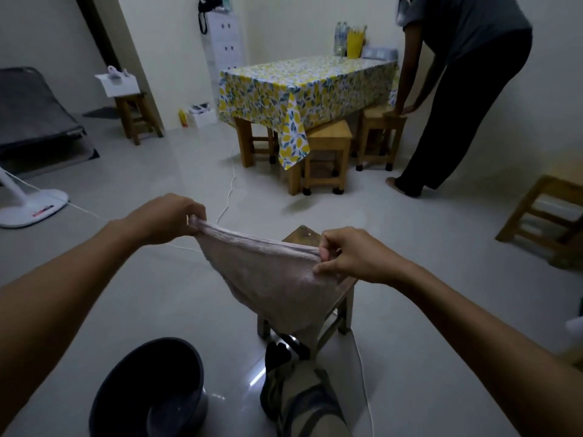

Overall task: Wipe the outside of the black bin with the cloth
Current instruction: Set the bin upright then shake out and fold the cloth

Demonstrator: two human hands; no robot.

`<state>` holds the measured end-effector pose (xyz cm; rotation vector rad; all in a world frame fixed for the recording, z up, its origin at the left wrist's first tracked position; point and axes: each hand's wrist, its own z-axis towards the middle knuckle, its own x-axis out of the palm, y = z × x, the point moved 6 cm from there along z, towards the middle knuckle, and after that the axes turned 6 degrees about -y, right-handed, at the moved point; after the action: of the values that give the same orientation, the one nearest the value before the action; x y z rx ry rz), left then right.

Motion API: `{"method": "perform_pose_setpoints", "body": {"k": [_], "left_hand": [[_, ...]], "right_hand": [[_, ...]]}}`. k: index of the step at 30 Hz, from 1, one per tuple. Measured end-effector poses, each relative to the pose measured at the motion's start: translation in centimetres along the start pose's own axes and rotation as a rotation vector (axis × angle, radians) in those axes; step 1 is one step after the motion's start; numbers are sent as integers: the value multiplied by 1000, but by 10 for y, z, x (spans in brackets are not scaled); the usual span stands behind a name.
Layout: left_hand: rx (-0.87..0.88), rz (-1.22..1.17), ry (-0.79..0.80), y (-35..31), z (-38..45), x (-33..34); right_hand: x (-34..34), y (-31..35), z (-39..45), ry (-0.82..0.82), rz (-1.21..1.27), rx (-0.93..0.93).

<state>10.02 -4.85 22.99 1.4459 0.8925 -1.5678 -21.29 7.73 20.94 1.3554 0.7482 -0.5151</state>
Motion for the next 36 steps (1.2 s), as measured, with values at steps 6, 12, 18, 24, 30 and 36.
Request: {"method": "perform_pose_setpoints", "body": {"k": [6, 12, 18, 24, 30, 36], "left_hand": [[-18, -100, -26, -17, 66, 50], [-27, -201, -8, -68, 170, 142], [-119, -272, -33, -105, 242, 225], [-139, -269, -112, -120, 277, 261], [-240, -424, -171, -130, 270, 271], [62, -471, -209, -160, 218, 285]], "right_hand": [[18, -75, 35, -54, 41, 129], [20, -196, 67, -226, 7, 369], [49, -281, 83, -393, 41, 496], [61, -324, 96, -499, 12, 534], [70, -321, 102, -563, -242, 582], [127, -266, 116, -449, -533, 242]]}}
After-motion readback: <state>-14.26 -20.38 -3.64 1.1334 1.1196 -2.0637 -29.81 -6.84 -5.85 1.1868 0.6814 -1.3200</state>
